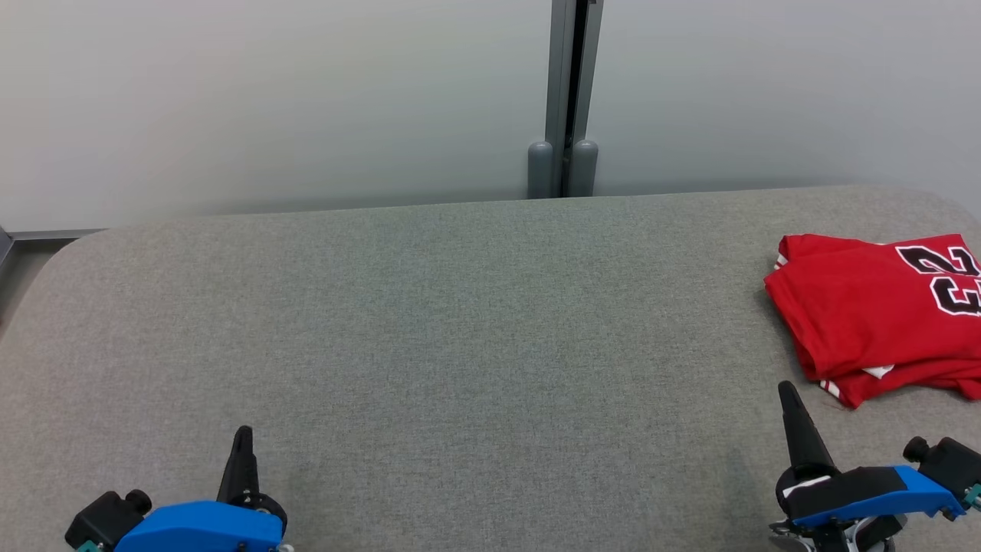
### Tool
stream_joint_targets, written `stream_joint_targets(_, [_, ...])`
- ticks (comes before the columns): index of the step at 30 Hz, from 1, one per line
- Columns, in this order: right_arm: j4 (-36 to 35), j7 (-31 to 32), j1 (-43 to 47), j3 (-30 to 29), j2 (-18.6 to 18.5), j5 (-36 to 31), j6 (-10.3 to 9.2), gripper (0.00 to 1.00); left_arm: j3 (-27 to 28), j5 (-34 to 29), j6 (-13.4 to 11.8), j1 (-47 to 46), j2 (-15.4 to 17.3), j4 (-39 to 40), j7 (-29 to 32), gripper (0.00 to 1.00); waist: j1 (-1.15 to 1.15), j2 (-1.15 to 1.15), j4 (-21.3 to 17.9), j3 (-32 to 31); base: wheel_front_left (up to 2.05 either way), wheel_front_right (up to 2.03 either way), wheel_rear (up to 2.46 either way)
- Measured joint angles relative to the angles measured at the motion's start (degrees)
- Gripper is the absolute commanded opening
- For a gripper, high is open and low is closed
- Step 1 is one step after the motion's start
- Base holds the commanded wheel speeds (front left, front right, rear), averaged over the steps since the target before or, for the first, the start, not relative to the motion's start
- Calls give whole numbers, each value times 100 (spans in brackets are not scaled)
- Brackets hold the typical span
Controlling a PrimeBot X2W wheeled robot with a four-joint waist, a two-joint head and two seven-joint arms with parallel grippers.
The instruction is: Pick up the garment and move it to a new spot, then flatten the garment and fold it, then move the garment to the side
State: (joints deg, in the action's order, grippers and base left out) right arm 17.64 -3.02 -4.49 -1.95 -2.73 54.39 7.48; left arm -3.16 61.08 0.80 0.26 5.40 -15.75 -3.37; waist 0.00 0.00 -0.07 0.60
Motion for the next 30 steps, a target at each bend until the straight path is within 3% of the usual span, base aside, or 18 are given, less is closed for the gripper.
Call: stream_joint_targets(30, [-164, 444, -62, -210, 0, 1725, 0, 0, 437, 1429, 311, -281, -107, 75, 450, 0, 0, 0, 2, -16, 0, 0, 0])
